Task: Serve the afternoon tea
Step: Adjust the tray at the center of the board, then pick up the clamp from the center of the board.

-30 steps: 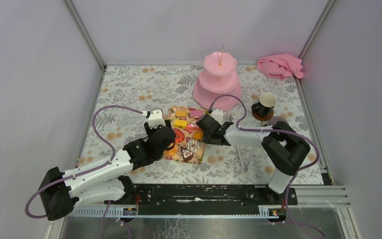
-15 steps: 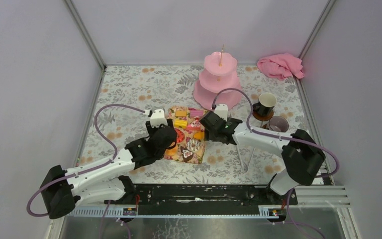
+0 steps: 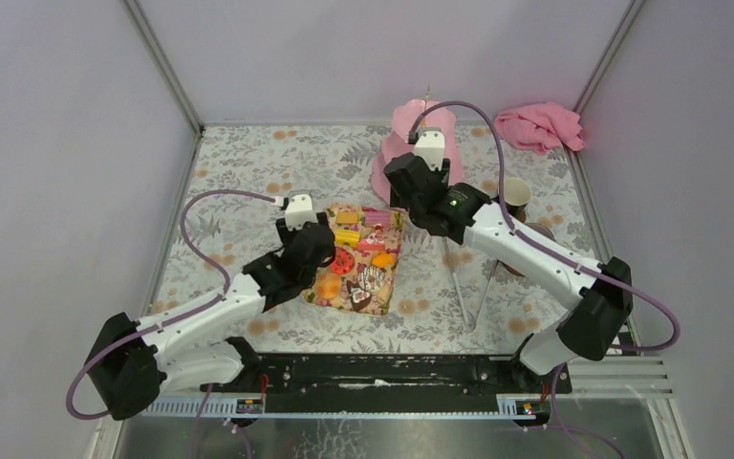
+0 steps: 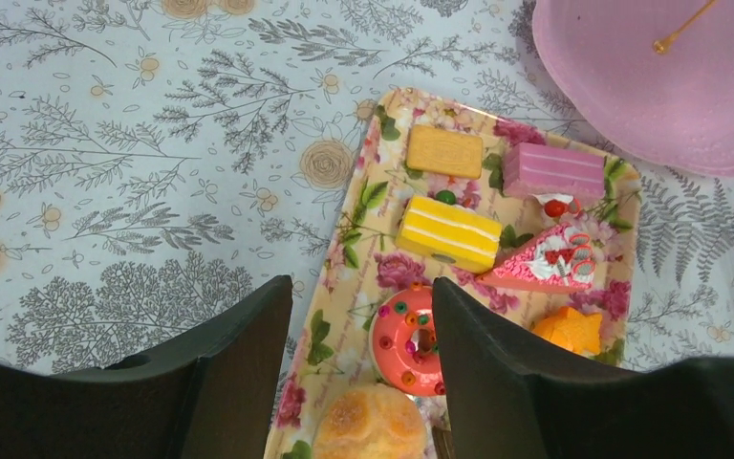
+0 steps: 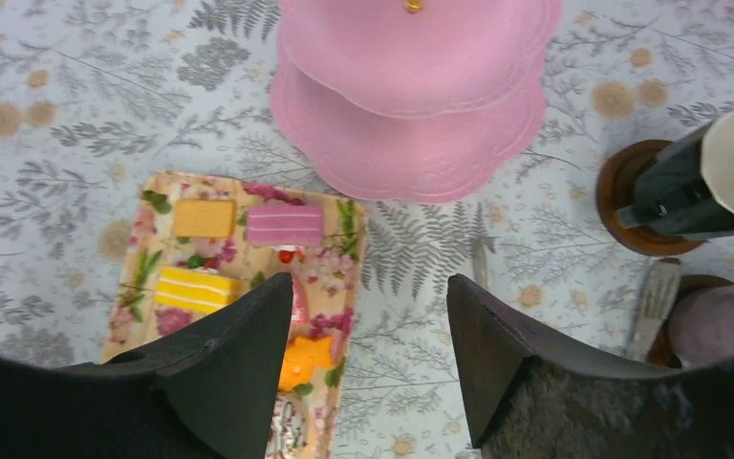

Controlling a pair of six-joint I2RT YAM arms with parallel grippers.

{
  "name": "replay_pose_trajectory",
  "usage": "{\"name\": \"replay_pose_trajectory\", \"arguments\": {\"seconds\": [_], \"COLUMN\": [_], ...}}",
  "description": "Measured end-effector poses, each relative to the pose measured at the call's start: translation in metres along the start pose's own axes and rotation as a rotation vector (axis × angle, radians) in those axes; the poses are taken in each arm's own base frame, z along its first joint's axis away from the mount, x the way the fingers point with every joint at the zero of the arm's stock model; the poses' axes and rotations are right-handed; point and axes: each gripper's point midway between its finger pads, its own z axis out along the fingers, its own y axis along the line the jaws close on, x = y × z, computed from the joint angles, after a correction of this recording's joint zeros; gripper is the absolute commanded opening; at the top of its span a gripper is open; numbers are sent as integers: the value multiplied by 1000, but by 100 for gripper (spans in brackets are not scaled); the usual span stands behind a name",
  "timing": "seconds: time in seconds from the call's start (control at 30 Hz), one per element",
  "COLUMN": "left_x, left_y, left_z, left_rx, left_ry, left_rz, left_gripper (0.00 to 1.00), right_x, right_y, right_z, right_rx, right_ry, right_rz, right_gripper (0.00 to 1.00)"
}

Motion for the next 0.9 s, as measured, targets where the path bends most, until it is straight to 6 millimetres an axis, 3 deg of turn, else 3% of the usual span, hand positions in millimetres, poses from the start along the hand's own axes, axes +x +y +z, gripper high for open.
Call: {"name": "replay_pose_trajectory", "arguments": {"seconds": [0.13,0.3,0.47,0.6,0.9], "left_x": [-7,-12,-13,-14,-15], "left_y": [0,-9,-16,-21,-21], "left_z": [2,-2,-6,-9,-17], "left_rx": [22,81,128,163,203], "left_ry": [-4,-8,1,5,-1], "left_rz": [-28,-60,-72,-81,-100], "left_gripper": [63,63,63,63,63], "right_x": [13,77,123,143,196], "right_y": [-18,-62,-97,-112,-136], "right_z": [-2,-10,-20,-21,4], "right_rx": [40,126,190,212,250], "right_ry": [27,162,255,294,453], "right_rz": [-38,-123,-162,-161,-101], "right_gripper": [74,77,77,75,73]}}
